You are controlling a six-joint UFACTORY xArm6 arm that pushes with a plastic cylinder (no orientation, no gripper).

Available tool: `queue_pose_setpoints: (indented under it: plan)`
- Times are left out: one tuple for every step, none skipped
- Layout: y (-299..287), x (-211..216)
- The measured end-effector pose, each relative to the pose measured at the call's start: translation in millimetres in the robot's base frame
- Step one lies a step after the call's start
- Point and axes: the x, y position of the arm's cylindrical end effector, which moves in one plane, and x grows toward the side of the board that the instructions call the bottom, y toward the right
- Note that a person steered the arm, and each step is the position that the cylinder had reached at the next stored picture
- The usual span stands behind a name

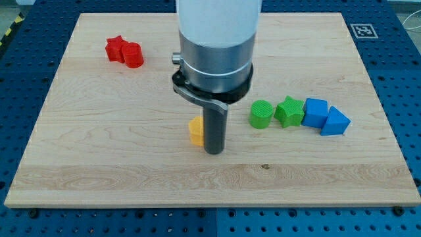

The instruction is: Push yellow hexagon towards red circle

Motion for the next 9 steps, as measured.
queue_pose_setpoints:
  plan:
    - [-28,-25]
    - [-39,-40]
    - [-39,-30]
    - [-41,-31]
    - [-43,-53]
    - [-43,-55]
    - [-43,-81]
    - [-43,-125]
    - [-42,-146]
